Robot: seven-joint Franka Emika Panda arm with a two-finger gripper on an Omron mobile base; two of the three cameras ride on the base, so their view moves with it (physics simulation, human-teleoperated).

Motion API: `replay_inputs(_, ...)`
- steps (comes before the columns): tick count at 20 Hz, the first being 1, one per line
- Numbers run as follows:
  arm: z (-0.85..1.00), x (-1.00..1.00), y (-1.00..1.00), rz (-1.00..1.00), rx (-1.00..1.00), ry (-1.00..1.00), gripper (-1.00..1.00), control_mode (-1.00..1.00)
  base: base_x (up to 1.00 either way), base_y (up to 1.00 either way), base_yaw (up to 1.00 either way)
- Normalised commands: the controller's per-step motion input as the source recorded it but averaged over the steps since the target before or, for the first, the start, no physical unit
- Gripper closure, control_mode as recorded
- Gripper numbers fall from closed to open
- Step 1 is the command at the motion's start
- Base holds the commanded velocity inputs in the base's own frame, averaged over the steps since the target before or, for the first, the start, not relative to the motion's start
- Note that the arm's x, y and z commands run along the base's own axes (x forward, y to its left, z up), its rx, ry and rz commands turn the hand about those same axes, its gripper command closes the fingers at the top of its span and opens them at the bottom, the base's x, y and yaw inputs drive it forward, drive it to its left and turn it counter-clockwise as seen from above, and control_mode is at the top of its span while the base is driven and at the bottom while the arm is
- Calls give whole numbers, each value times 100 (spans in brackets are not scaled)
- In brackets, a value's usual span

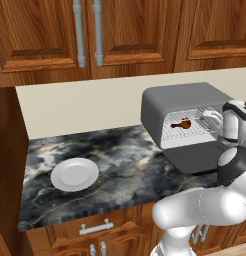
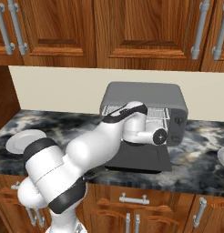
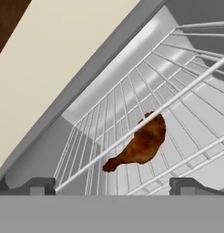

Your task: Open the toaster oven door. Place the bread on the top rack in the toaster oven and place the chicken drumstick on the bottom rack.

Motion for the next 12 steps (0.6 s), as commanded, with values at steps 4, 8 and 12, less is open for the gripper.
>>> replay_inputs(4,1,19,10,0,5,0,-100,-100,0,0,0)
replay_inputs(8,0,24,12,-1,2,0,-100,-100,0,0,0)
replay_inputs(12,-9,18,7,0,0,0,-100,-100,0,0,0)
